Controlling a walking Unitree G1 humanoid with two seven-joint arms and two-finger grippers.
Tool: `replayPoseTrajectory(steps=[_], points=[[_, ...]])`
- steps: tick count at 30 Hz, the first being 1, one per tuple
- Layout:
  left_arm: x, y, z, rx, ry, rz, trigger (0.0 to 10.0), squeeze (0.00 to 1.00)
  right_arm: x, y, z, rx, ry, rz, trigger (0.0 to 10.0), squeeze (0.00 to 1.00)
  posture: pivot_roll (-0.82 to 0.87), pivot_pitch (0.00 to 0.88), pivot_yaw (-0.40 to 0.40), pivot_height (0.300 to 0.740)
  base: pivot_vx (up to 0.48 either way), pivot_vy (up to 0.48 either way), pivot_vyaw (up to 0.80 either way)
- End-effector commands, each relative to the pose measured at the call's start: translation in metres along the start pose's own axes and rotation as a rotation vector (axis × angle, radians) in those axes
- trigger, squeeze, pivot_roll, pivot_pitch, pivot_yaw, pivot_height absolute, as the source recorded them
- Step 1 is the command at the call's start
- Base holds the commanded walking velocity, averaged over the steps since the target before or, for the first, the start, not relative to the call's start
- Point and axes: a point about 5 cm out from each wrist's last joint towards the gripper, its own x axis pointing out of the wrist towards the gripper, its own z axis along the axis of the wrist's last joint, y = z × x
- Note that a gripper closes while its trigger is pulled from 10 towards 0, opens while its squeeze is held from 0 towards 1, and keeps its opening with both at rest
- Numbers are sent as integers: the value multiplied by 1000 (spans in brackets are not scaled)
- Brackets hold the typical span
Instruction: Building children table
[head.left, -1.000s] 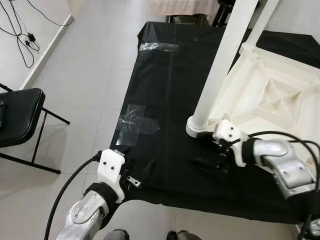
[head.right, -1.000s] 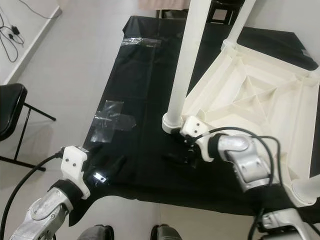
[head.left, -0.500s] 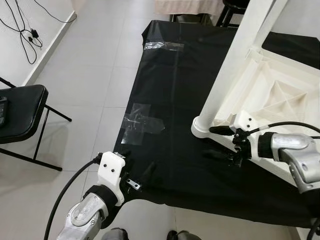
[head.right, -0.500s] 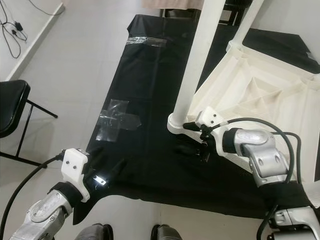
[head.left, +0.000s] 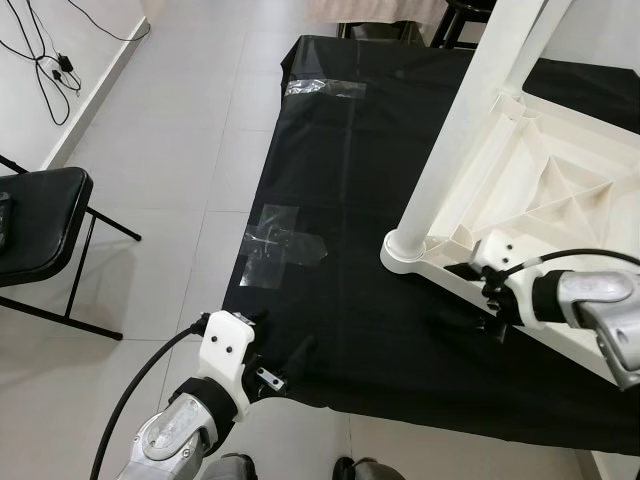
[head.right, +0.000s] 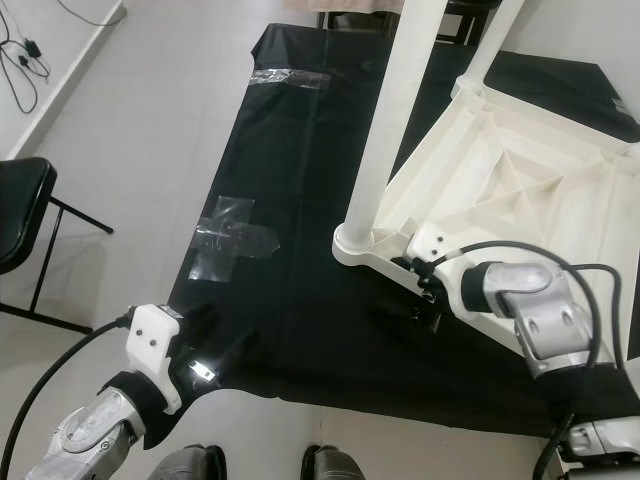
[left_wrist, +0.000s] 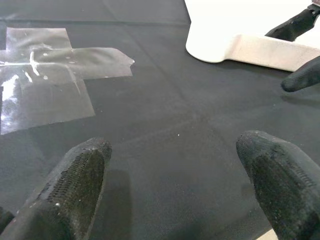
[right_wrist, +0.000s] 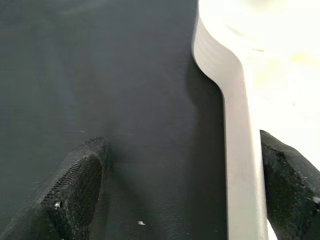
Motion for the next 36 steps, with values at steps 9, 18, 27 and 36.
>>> replayPoseTrajectory(steps=[9, 18, 27, 36], points=[[-1, -4, -2, -6, 16, -29, 10000, 0, 39, -8, 17, 43, -48, -158, 0, 0, 87, 211, -85, 740, 0, 0, 0], [0, -5, -2, -4, 13, -30, 10000, 0, 48, -12, 31, 17, -93, -211, 0, 0, 91, 205, -88, 740, 0, 0, 0], [5, -1, 0, 10, 8, -38, 10000, 0, 69, 33, 65, -204, -320, 37, 0, 0, 95, 180, -76, 740, 0, 0, 0], [7, 2, 3, 28, 4, -48, 10000, 0, 83, 75, 93, -331, -459, 280, 0, 0, 103, 172, -67, 740, 0, 0, 0]])
